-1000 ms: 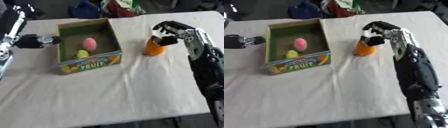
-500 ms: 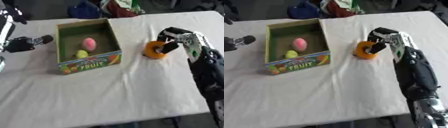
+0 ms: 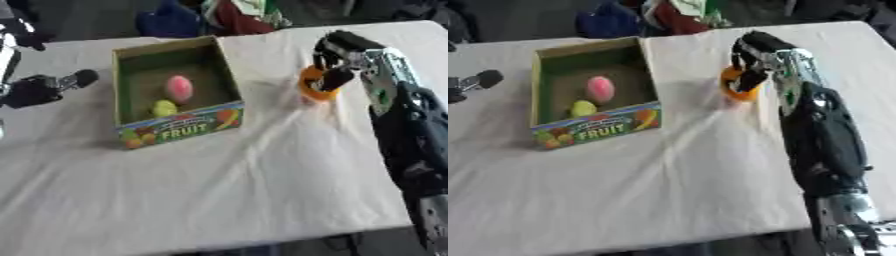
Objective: Pick up objects on the table and place them in the box.
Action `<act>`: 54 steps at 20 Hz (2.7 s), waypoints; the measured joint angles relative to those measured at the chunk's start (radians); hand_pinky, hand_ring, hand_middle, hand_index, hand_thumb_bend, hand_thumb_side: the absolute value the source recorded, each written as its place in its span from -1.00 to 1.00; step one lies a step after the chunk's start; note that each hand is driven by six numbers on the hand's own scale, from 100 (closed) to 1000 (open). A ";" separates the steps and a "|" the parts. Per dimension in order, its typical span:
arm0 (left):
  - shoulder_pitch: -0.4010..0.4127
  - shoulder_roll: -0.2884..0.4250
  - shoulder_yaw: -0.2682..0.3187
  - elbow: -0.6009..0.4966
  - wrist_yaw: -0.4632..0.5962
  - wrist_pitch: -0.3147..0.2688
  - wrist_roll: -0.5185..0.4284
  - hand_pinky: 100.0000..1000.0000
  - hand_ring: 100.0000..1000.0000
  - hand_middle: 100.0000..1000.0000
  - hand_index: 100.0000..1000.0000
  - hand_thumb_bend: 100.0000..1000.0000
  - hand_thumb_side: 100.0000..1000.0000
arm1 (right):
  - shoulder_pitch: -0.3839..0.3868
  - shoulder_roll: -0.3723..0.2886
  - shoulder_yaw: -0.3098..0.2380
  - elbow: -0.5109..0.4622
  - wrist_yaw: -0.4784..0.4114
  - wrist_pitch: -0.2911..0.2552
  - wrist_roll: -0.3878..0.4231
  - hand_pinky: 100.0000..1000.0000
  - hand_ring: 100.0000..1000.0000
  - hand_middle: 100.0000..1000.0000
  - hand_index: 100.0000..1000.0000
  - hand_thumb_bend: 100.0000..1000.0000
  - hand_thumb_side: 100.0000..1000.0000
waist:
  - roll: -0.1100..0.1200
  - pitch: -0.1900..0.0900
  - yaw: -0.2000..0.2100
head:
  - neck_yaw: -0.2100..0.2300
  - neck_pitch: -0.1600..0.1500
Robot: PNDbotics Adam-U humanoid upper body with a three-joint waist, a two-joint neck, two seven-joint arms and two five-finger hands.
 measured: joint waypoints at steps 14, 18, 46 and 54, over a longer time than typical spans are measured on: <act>0.023 -0.038 0.010 -0.006 0.025 0.007 0.031 0.33 0.09 0.08 0.38 0.66 0.54 | 0.002 0.287 -0.005 -0.170 0.189 -0.025 -0.037 0.19 -0.12 -0.87 -0.52 -0.50 -1.00 | 0.015 -0.004 0.048 | -0.022 -0.001; 0.024 -0.044 0.011 -0.011 0.026 0.007 0.034 0.33 0.09 0.08 0.38 0.66 0.55 | 0.056 0.371 0.002 -0.187 0.246 -0.044 -0.025 0.20 -0.10 -0.81 -0.46 -0.59 -1.00 | 0.019 0.003 0.060 | -0.024 -0.001; 0.245 -0.071 0.206 -0.003 0.301 0.046 0.479 0.39 0.16 0.13 0.39 0.21 0.79 | 0.010 0.069 -0.268 -0.293 0.147 0.330 -0.303 0.38 0.40 0.40 0.60 -1.00 0.35 | 0.011 -0.023 0.090 | -0.034 -0.008; 0.392 -0.078 0.397 0.183 0.487 -0.020 0.731 0.37 0.13 0.10 0.37 0.08 0.83 | 0.006 -0.081 -0.535 -0.582 0.113 0.726 -0.355 0.37 0.37 0.32 0.56 -1.00 0.33 | 0.010 -0.055 0.111 | -0.047 0.000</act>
